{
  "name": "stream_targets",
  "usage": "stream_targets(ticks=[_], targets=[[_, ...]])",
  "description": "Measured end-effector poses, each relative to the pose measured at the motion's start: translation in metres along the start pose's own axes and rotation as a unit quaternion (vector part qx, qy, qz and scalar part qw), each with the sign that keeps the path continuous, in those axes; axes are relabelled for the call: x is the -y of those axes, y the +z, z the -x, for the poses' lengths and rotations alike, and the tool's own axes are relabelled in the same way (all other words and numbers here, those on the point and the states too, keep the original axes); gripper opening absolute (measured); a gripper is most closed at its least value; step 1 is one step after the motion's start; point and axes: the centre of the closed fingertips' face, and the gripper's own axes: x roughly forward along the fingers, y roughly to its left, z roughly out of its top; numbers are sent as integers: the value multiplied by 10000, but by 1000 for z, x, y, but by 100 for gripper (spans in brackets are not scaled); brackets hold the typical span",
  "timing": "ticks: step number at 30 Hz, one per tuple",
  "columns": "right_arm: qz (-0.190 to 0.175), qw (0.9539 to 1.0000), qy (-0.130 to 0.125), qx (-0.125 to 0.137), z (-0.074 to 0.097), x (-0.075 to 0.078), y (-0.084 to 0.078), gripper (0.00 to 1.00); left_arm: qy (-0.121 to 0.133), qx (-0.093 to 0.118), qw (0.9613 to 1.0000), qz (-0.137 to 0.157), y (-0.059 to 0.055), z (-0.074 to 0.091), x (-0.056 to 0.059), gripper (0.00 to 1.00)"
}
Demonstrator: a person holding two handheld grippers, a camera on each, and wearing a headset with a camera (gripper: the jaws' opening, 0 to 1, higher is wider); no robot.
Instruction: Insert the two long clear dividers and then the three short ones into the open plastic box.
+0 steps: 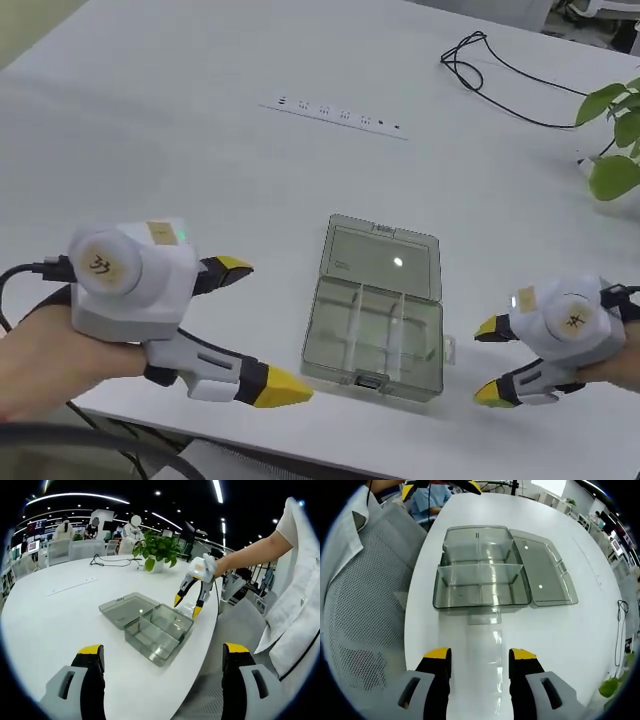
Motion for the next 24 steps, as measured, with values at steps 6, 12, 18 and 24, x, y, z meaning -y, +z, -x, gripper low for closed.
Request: stream_targets(ticks=[6,12,18,24], targets=[[59,9999,36,-93,-10,2,-4,44,-17,7,10000,19,0,-1,1,100],[102,9998,22,-140,-15,2,-4,41,-24,18,10000,35,0,-2,1,100],[144,9998,22,-147,-16,3,-4,40,-10,34,10000,64,0,-1,-1,100],[162,9997,18,-191,-15,5,-6,35,6,42,10000,69,0,-1,-2,100]])
